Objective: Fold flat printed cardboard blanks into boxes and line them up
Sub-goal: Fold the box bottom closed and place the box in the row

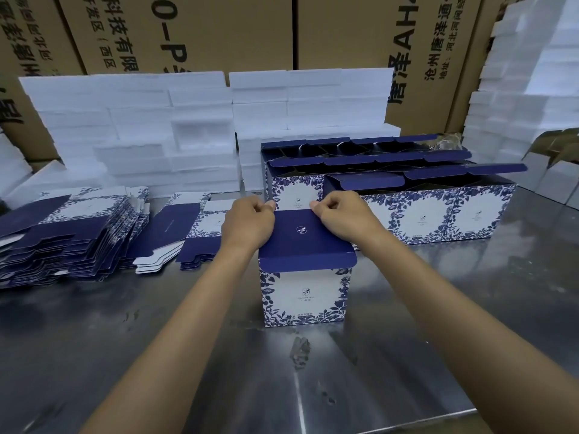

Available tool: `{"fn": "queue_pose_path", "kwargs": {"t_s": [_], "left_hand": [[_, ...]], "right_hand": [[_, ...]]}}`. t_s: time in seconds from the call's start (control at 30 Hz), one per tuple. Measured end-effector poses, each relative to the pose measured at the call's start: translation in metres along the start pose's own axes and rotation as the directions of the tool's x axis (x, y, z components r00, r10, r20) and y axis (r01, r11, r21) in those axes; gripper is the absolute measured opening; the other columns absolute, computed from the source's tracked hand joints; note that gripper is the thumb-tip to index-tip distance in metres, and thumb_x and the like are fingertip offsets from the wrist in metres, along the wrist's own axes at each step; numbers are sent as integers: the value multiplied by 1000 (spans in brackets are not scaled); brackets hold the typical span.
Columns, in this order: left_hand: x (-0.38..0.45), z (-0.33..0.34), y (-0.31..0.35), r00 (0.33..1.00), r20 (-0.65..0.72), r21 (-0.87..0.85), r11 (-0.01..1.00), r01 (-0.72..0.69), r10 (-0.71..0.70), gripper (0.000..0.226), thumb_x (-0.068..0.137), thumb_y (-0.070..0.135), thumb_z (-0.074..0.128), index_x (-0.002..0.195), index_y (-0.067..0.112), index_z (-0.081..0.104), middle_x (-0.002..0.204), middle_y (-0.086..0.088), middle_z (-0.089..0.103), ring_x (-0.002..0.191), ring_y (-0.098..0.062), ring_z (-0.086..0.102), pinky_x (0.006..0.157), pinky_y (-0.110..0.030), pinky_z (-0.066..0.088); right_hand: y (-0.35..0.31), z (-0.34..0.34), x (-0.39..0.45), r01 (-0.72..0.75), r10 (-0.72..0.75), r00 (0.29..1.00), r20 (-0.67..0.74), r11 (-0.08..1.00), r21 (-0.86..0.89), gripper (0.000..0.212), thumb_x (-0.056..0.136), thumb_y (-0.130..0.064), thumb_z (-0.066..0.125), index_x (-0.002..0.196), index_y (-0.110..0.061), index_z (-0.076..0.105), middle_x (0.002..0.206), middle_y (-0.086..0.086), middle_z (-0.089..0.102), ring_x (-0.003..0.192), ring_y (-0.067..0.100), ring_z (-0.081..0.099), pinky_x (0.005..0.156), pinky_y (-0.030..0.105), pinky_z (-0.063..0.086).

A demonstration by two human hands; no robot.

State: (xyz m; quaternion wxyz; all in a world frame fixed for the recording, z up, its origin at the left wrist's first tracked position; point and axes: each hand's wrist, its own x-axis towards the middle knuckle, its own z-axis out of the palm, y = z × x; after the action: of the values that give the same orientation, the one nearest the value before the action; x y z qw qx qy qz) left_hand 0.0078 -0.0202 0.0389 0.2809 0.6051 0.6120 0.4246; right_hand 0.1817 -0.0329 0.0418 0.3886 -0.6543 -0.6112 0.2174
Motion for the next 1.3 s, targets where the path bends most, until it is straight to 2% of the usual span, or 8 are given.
{"fn": "queue_pose_path", "kwargs": {"t_s": [0.13,0.33,0.43,0.6,0.7,0.93,1.17,1.3], "left_hand": [[-4,-1,1,999,-54,85,996,0,4,25,99,33,56,90,12,64,85,0,64,97,-30,63,74,-33,40],[-22,-15,13,920,-154,106,932,-347,360,5,93,16,61,91,20,59,101,-1,64,95,-15,57,71,-22,38],[-36,-30,13,911,12,53,909,-412,412,4,92,17,64,89,21,64,92,9,67,84,-2,59,69,-5,38],[-70,-43,-16,829,215,94,834,-544,517,20,89,48,64,97,30,68,106,17,64,106,4,55,90,-10,37],[-82,-39,-29,840,161,-22,853,-521,517,36,81,59,62,109,39,72,124,24,63,126,9,48,106,-9,32],[-75,-15,-29,810,12,-39,809,-586,587,23,92,19,71,114,21,76,121,11,70,126,-3,55,110,-28,41],[-59,1,-28,905,-18,-338,849,-407,426,18,88,8,74,103,18,76,113,8,72,125,4,53,110,-24,40],[-54,3,-29,909,-8,-403,831,-384,416,17,86,7,76,94,22,74,112,7,73,127,2,52,111,-25,39]], "right_hand": [[1,-7,-9,20,-24,996,-86,999,-43,37,90,-49,72,105,-15,66,94,-9,64,97,16,60,85,35,49],[-23,-21,-33,475,-535,839,-101,810,-344,8,95,-24,67,93,-17,65,87,-6,58,89,15,51,77,37,47],[-29,-29,-48,531,-551,834,-24,814,-234,5,93,-23,67,92,-18,67,83,-9,63,78,14,55,77,40,51],[-9,-30,-80,611,-589,790,170,778,-147,18,92,-34,74,103,-21,67,95,-9,66,89,9,56,81,22,46],[6,-24,-87,622,-615,783,92,772,-133,16,91,-30,76,103,-19,72,101,-10,65,96,11,54,85,16,38],[11,-2,-77,586,-595,801,-60,801,-121,14,93,-18,75,106,-13,73,106,-4,69,103,13,56,93,18,39],[12,14,-63,406,-382,914,-139,872,274,15,87,-2,77,102,-6,75,114,2,68,120,23,57,109,40,41],[16,15,-60,386,-367,922,-121,859,336,19,85,-3,79,103,-10,77,114,-7,66,123,15,55,111,29,38]]}}
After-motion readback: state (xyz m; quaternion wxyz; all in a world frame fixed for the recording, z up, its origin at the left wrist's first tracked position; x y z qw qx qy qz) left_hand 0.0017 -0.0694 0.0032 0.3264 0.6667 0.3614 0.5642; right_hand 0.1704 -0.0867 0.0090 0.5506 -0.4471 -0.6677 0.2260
